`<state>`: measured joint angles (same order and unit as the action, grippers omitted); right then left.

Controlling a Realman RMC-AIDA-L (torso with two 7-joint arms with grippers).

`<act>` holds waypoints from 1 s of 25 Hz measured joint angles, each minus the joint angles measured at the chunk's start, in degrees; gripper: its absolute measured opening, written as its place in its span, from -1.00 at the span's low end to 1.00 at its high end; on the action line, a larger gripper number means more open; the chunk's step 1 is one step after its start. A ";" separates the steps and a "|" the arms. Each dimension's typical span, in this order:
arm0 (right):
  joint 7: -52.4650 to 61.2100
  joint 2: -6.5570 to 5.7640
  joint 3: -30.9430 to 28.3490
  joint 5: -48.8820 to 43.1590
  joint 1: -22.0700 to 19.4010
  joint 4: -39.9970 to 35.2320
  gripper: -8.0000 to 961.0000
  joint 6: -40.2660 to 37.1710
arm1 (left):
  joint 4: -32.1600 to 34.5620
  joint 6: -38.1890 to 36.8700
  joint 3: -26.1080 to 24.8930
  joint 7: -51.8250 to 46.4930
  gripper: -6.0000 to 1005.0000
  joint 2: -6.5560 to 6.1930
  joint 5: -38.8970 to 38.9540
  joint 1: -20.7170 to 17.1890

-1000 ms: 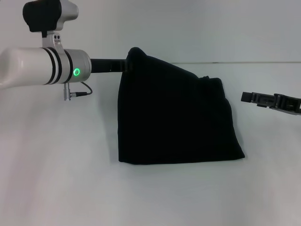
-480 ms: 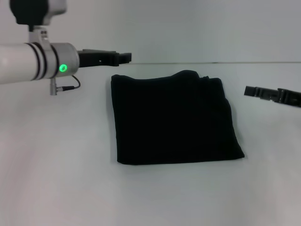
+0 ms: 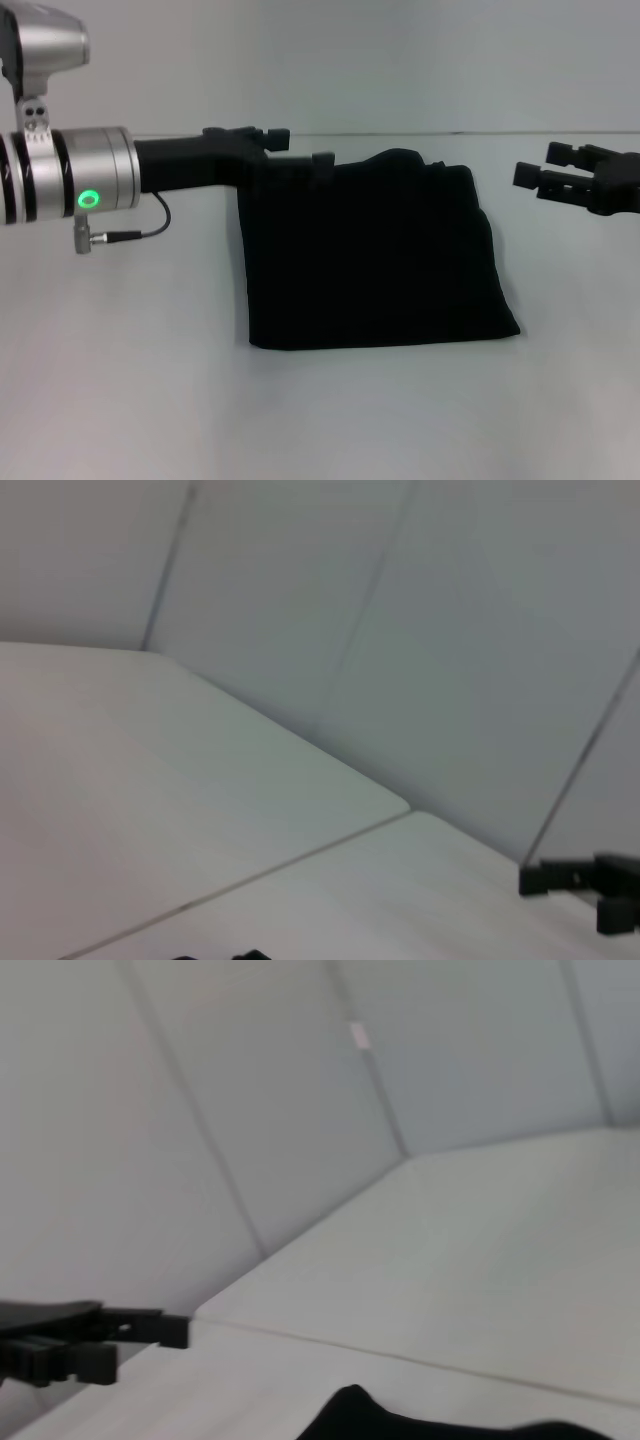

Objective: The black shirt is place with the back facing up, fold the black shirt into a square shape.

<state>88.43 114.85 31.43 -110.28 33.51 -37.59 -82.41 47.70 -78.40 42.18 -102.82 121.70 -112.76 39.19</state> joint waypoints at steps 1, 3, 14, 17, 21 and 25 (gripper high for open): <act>0.00 0.00 0.00 0.00 0.00 0.00 0.84 0.00 | -0.16 -0.19 0.00 2.51 0.61 0.09 -0.01 -0.32; -3.02 0.13 1.24 -0.22 0.71 -0.34 0.84 -0.20 | -1.70 -0.01 0.08 9.26 0.71 0.21 -0.55 -0.61; -1.78 0.99 11.27 -8.18 4.21 -3.82 0.84 2.30 | -4.05 0.23 2.06 17.38 0.80 0.69 -8.77 -0.65; -0.50 1.09 11.95 -9.92 4.59 -3.86 0.84 2.91 | -4.16 0.23 1.74 17.33 0.80 0.81 -9.27 -0.80; 0.58 1.47 12.00 -10.59 4.75 -3.88 0.84 3.86 | -4.20 0.13 1.71 16.43 0.80 0.82 -9.15 -0.83; 0.86 1.53 12.03 -10.83 4.87 -3.76 0.83 4.16 | -4.20 0.32 2.00 16.08 0.80 0.82 -9.39 -0.52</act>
<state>89.29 116.38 43.45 -121.11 38.38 -41.34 -78.25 43.50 -78.08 44.19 -86.74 122.52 -122.14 38.67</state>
